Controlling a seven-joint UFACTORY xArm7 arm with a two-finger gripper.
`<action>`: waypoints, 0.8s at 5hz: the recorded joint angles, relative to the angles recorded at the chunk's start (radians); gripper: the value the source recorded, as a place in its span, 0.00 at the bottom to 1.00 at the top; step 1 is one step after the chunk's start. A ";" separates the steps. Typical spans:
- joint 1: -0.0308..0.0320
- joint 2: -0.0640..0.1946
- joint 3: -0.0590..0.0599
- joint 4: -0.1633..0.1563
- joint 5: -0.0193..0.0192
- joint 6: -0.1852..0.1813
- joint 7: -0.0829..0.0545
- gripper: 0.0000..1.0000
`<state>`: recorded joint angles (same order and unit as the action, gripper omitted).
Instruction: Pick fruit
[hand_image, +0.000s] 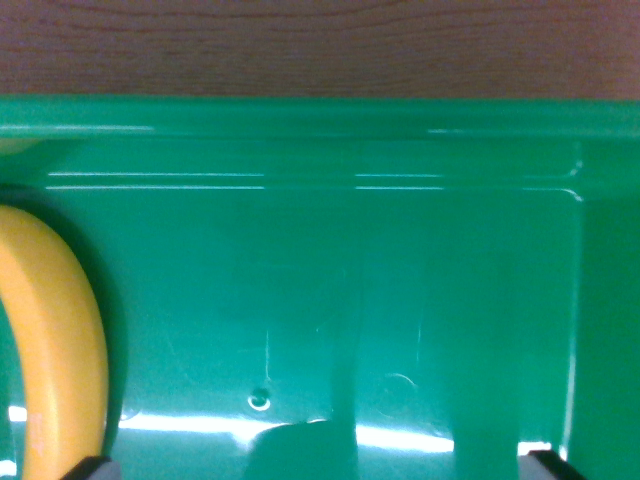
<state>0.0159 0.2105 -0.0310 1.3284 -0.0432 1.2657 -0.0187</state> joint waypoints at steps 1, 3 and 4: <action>0.0000 0.000 0.000 0.000 0.0000 0.000 0.000 0.00; 0.0109 0.015 0.008 -0.031 0.0042 -0.047 0.001 0.00; 0.0218 0.030 0.017 -0.062 0.0083 -0.095 0.002 0.00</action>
<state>0.0377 0.2405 -0.0143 1.2659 -0.0349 1.1709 -0.0165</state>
